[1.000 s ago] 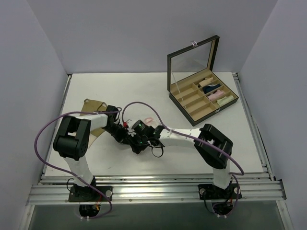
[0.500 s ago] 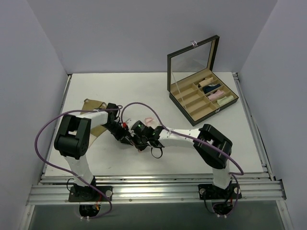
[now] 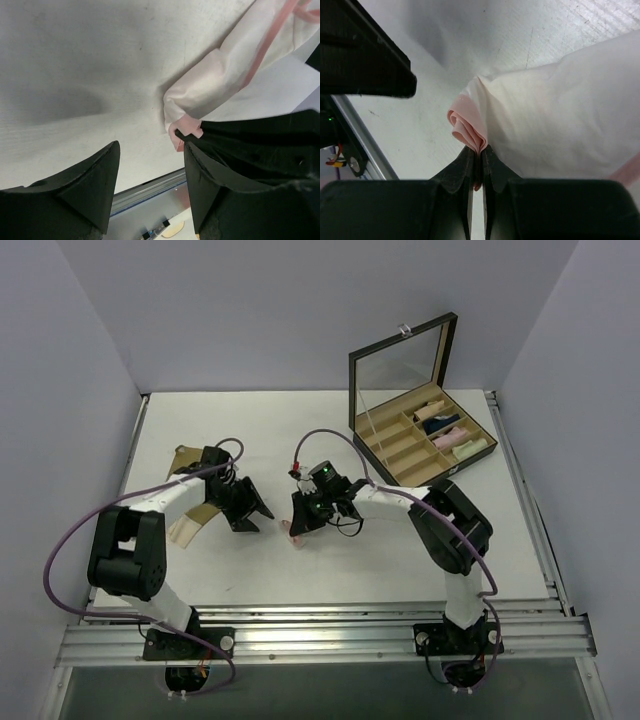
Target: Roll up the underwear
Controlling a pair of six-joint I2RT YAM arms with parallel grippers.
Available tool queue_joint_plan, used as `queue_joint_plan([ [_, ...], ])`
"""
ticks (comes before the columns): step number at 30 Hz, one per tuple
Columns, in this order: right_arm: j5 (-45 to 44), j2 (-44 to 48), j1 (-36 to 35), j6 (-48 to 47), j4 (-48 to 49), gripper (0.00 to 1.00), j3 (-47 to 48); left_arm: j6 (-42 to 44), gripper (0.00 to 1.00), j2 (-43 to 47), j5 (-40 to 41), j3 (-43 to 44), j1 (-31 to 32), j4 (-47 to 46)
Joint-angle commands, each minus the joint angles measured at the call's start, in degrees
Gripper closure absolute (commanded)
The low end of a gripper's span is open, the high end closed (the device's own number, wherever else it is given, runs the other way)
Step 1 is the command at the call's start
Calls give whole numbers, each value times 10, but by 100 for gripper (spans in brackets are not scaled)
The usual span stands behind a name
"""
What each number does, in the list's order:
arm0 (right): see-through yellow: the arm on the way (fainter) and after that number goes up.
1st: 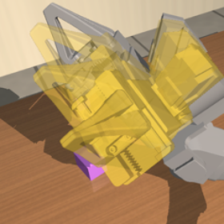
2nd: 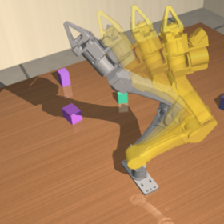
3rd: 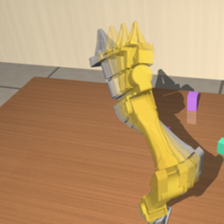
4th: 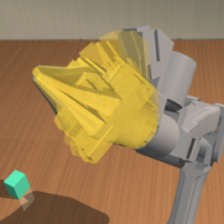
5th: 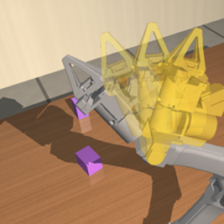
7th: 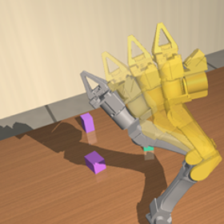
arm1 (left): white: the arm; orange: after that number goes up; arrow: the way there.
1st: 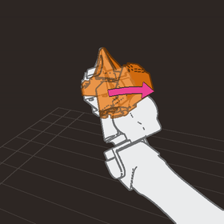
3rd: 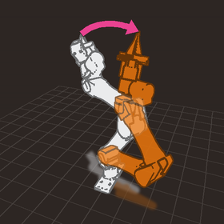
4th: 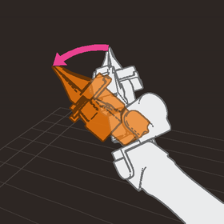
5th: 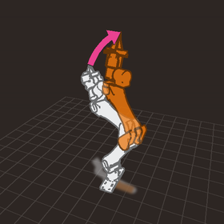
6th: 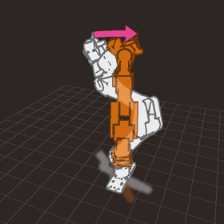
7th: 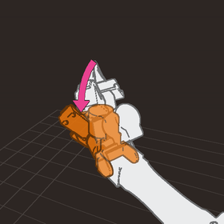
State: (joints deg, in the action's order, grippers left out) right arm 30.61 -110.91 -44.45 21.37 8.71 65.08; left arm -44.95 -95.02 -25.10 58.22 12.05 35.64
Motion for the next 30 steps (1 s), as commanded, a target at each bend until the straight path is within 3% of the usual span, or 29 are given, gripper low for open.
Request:
queue_joint_plan([
  [1, 92, -28, 8, 40, 31, 100, 7, 20, 38, 34, -48, -56, 2, -102],
  [5, 135, -58, 29, 68, 63, 100, 19, 24, 38, 34, -85, -99, 3, -183],
  [20, 214, -89, 88, 165, 200, 100, -34, 13, 39, -29, -79, -111, 16, -274],
  [30, 228, -91, 101, 152, 179, 100, -24, 12, 41, -86, -79, -79, 31, -310],
])
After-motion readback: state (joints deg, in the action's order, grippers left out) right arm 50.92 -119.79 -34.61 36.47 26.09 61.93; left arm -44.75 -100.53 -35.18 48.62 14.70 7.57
